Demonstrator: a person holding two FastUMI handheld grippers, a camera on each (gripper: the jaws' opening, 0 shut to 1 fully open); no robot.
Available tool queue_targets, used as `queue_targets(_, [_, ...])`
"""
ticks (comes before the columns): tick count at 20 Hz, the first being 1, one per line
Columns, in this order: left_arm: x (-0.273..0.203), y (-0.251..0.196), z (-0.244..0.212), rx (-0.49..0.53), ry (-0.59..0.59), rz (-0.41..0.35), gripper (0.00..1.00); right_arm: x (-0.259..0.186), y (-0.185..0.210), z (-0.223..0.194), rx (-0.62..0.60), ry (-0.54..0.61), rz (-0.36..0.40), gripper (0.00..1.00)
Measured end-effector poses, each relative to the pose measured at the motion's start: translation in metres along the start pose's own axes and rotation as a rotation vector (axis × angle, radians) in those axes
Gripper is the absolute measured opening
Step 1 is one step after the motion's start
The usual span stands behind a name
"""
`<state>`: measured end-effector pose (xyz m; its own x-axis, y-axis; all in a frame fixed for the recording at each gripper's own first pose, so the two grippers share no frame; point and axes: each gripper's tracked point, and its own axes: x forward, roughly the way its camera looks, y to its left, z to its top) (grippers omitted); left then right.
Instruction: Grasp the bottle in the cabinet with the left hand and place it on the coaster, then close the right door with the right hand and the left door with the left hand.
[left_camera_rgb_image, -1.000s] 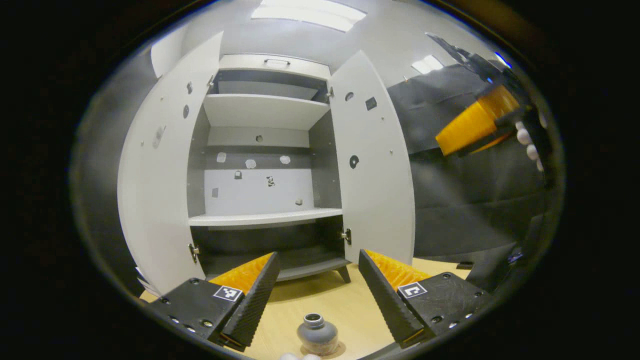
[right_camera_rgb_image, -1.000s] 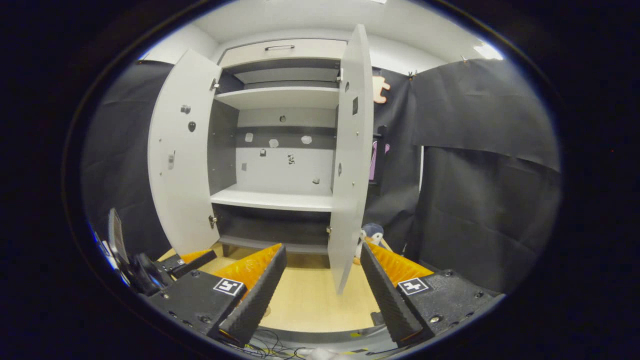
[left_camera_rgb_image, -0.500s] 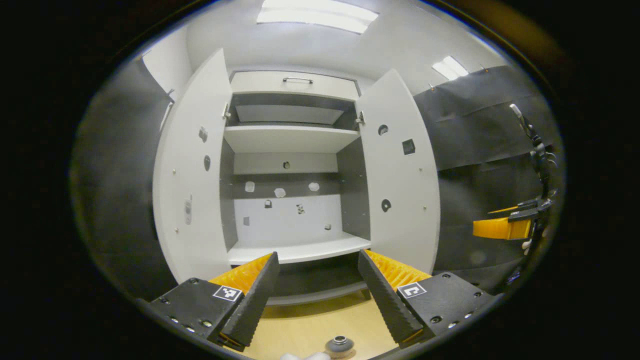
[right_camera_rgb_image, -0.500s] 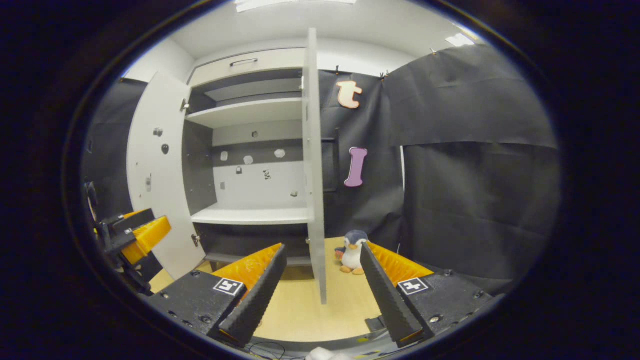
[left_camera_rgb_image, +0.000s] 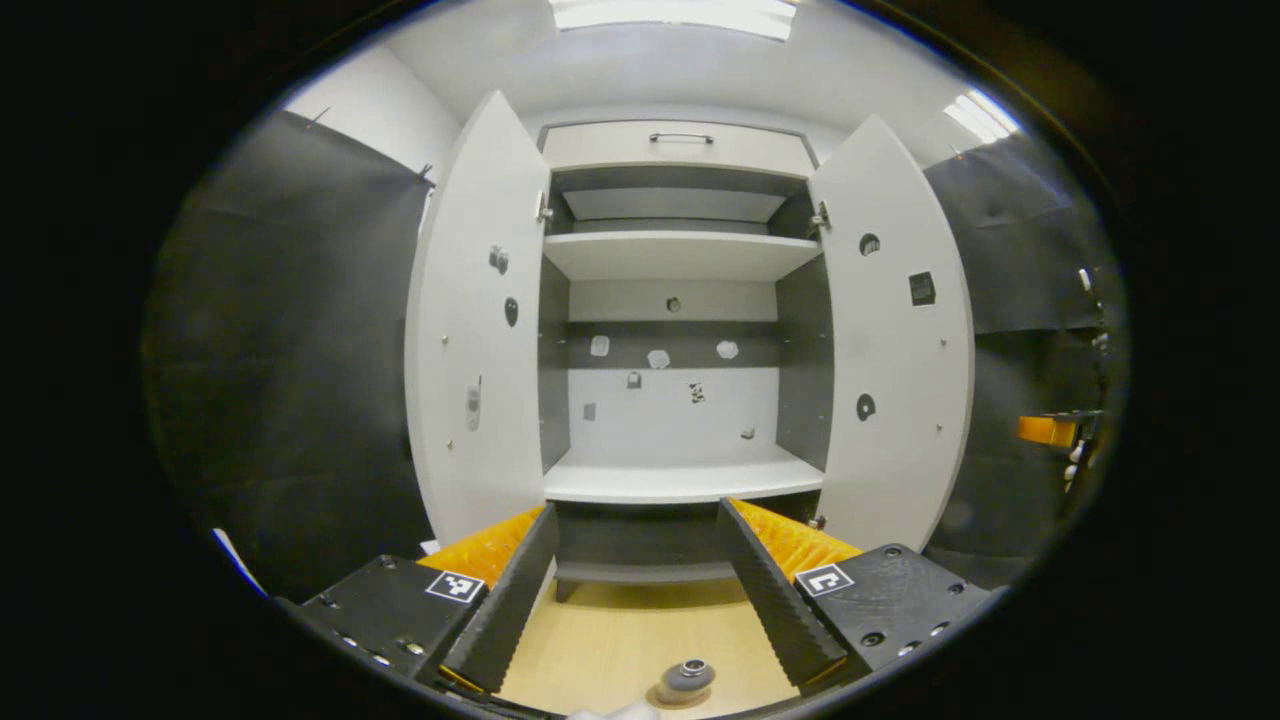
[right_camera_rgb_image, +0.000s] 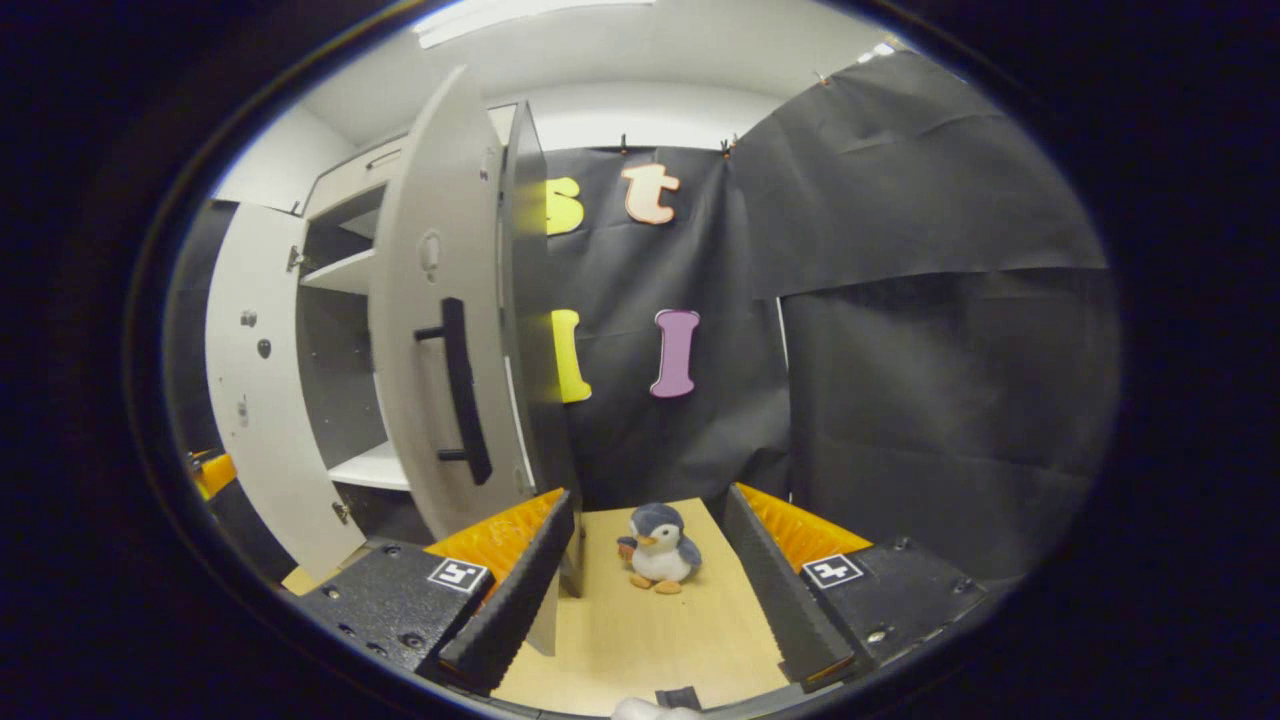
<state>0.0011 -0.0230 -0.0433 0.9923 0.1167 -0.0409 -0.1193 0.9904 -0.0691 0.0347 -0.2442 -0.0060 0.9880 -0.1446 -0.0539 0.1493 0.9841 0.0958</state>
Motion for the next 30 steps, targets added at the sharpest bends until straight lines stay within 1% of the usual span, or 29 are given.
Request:
queue_targets(2, [-0.011, 0.001, -0.006, -0.010, 0.014, 0.057, 0.98, 0.027, -0.003, 0.007, -0.017, 0.001, 0.047, 0.99])
queue_targets(5, [-0.027, 0.003, -0.011, -0.002, 0.033, 0.125, 0.97, 0.059, 0.006, 0.017, -0.056, -0.001, 0.122, 0.99])
queue_targets(6, [-0.032, 0.006, -0.011, 0.000, 0.034, 0.148, 0.97, 0.068, 0.014, 0.019, -0.057, -0.001, 0.151, 0.96])
queue_targets(7, [-0.038, 0.009, -0.009, 0.003, 0.031, 0.175, 0.97, 0.076, 0.021, 0.022, -0.055, 0.006, 0.178, 0.99])
queue_targets(8, [-0.042, 0.012, -0.007, 0.006, 0.028, 0.200, 0.96, 0.081, 0.030, 0.023, -0.055, 0.018, 0.209, 0.96])
queue_targets(9, [-0.047, 0.015, -0.005, 0.007, 0.023, 0.218, 0.96, 0.084, 0.037, 0.026, -0.056, 0.022, 0.235, 0.99])
queue_targets(10, [-0.052, 0.016, -0.003, 0.003, 0.017, 0.233, 0.97, 0.087, 0.048, 0.029, -0.060, 0.023, 0.263, 0.99])
queue_targets(12, [-0.058, 0.021, -0.003, -0.007, 0.015, 0.247, 0.97, 0.087, 0.067, 0.036, -0.073, 0.016, 0.314, 0.99])
queue_targets(13, [-0.061, 0.024, -0.003, -0.011, 0.014, 0.253, 0.98, 0.087, 0.076, 0.040, -0.079, 0.009, 0.332, 0.96])
queue_targets(14, [-0.063, 0.028, -0.004, -0.016, 0.013, 0.261, 0.98, 0.087, 0.082, 0.040, -0.093, 0.008, 0.339, 0.99])
queue_targets(15, [-0.066, 0.030, -0.006, -0.020, 0.016, 0.265, 0.98, 0.082, 0.080, 0.041, -0.109, 0.006, 0.330, 0.99])
queue_targets(16, [-0.069, 0.035, -0.008, -0.022, 0.024, 0.272, 0.98, 0.084, 0.081, 0.043, -0.123, -0.001, 0.322, 0.95])
queue_targets(17, [-0.071, 0.039, -0.009, -0.020, 0.025, 0.278, 0.98, 0.084, 0.083, 0.045, -0.134, -0.008, 0.318, 0.97])
queue_targets(18, [-0.072, 0.044, -0.010, -0.016, 0.026, 0.281, 0.98, 0.085, 0.085, 0.044, -0.147, -0.001, 0.316, 0.95])
queue_targets(19, [-0.073, 0.049, -0.010, -0.014, 0.027, 0.281, 0.97, 0.084, 0.088, 0.044, -0.154, 0.008, 0.314, 0.97])
queue_targets(21, [-0.074, 0.060, -0.011, -0.010, 0.031, 0.283, 0.98, 0.083, 0.093, 0.042, -0.149, 0.018, 0.311, 0.97])
queue_targets(23, [-0.073, 0.067, -0.015, -0.009, 0.053, 0.265, 0.98, 0.081, 0.104, 0.040, -0.149, 0.016, 0.307, 0.97])
queue_targets(24, [-0.072, 0.071, -0.016, -0.002, 0.056, 0.260, 0.96, 0.078, 0.113, 0.040, -0.157, 0.012, 0.312, 0.95])
queue_targets(25, [-0.072, 0.076, -0.015, 0.008, 0.056, 0.258, 0.96, 0.079, 0.123, 0.040, -0.160, 0.013, 0.312, 0.97])
queue_targets(27, [-0.071, 0.087, -0.014, 0.024, 0.058, 0.257, 0.96, 0.074, 0.138, 0.034, -0.156, 0.010, 0.298, 0.97])
queue_targets(28, [-0.071, 0.090, -0.013, 0.033, 0.059, 0.252, 0.98, 0.072, 0.144, 0.034, -0.155, 0.001, 0.289, 0.97])
queue_targets(29, [-0.071, 0.094, -0.014, 0.038, 0.064, 0.246, 0.98, 0.071, 0.148, 0.034, -0.155, -0.009, 0.281, 0.96])
queue_targets(30, [-0.073, 0.099, -0.014, 0.041, 0.070, 0.241, 0.98, 0.070, 0.153, 0.033, -0.153, -0.014, 0.275, 0.95])
